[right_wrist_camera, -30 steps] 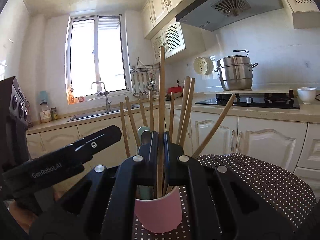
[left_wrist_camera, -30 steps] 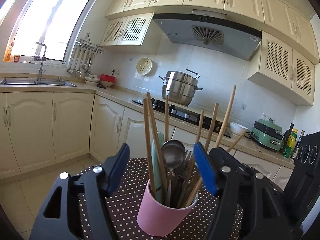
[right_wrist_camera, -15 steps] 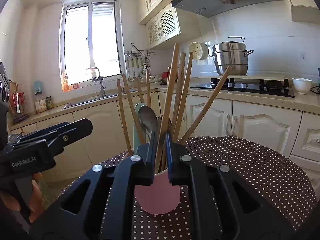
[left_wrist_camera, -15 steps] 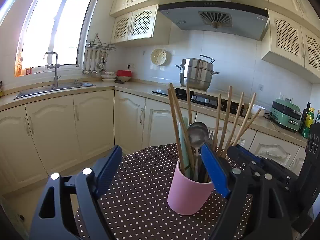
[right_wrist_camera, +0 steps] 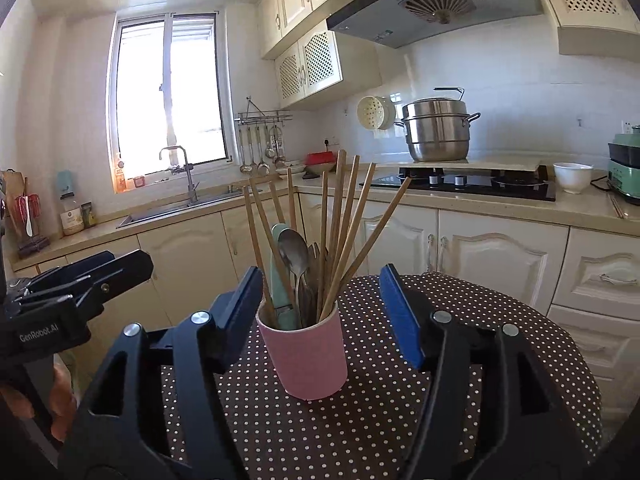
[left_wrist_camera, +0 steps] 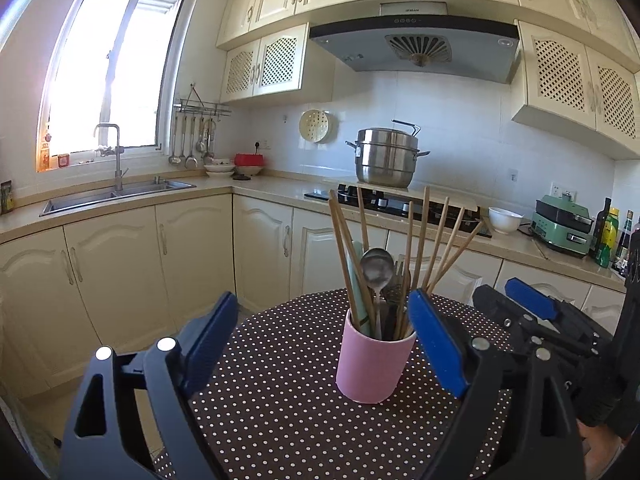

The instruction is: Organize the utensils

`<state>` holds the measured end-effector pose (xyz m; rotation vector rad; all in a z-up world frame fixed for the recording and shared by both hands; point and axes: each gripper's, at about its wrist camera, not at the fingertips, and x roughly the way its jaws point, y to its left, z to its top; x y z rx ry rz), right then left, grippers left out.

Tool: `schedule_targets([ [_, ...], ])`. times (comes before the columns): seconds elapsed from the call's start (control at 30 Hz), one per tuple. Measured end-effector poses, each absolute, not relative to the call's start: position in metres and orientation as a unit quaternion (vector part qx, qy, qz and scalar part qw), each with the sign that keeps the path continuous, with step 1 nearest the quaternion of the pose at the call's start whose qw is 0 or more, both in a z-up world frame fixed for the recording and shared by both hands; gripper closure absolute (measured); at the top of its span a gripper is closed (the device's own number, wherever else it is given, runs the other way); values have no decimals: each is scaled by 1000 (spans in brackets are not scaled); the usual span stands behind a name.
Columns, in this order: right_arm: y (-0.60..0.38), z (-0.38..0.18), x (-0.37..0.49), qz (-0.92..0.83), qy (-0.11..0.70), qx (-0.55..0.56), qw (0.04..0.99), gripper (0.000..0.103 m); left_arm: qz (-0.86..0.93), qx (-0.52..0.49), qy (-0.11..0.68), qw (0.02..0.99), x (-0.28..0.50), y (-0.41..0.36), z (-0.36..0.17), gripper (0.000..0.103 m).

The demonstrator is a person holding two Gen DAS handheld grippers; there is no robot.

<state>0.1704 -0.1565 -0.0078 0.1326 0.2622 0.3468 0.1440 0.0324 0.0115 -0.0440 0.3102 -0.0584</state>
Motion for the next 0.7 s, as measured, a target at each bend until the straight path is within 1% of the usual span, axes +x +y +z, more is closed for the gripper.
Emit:
schedule_targets([
  [0.07, -158, -2, 159, 163, 131, 64, 976, 38, -29, -17, 148, 988, 134, 30, 16, 16],
  [0.13, -159, 4, 146, 155, 133, 59, 977, 37, -34, -15, 145, 989, 124, 29, 18, 15],
  [0.33, -163, 19, 112, 139, 134, 46, 980, 28, -32, -15, 134, 990, 95, 25, 28, 12],
  [0.43, -163, 24, 96, 130, 132, 36, 982, 25, -35, -15, 131, 991, 83, 23, 33, 10],
  [0.7, -166, 29, 70, 120, 130, 27, 984, 22, -44, -10, 122, 992, 62, 13, 42, 9],
])
